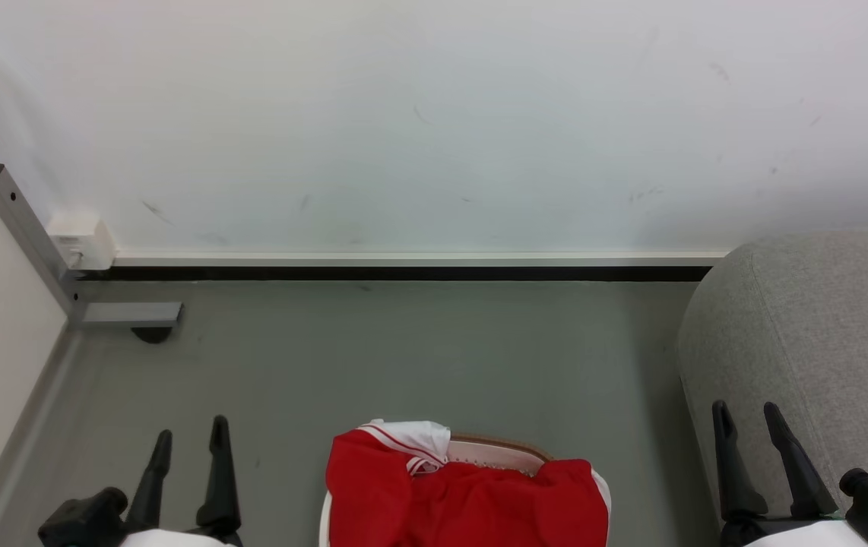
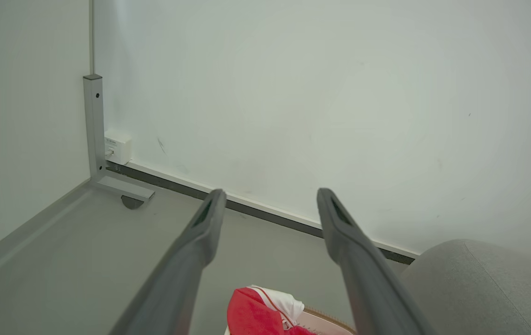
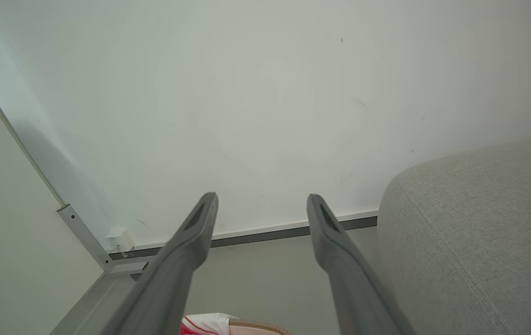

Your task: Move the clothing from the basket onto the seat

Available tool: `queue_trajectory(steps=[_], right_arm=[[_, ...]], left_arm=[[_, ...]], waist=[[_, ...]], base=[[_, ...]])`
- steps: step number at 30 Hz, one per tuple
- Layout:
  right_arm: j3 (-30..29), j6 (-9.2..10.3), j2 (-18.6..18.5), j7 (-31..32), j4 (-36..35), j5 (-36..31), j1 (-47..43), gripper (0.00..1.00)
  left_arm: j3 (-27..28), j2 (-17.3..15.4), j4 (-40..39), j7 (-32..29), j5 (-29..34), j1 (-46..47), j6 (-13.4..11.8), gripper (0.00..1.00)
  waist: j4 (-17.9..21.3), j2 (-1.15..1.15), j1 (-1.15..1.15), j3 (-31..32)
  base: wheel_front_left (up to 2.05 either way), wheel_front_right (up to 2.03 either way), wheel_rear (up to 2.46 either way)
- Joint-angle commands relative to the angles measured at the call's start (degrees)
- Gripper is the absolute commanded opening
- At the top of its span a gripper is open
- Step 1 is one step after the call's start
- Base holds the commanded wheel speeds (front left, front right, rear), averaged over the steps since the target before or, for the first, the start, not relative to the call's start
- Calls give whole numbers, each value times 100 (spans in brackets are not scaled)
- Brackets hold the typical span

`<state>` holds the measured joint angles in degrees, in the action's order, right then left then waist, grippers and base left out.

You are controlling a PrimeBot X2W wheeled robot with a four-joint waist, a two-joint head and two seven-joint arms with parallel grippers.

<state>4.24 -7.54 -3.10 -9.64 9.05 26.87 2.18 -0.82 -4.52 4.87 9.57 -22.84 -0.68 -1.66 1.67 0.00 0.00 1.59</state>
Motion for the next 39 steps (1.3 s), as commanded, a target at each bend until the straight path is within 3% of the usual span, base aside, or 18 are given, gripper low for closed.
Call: queue_trajectory(steps=[1, 39], right_arm=[[21, 6, -3, -61, -34, -161, -7, 100], [226, 9, 18, -508, -172, -1679, -114, 100]], left_arm=[[-14, -65, -76, 67, 166, -56, -37, 100], [-122, -74, -210, 512, 1892, -225, -214, 100]], waist=[[3, 0, 0, 6], [77, 0, 0, 116]], base=[[0, 0, 0], [0, 0, 0]])
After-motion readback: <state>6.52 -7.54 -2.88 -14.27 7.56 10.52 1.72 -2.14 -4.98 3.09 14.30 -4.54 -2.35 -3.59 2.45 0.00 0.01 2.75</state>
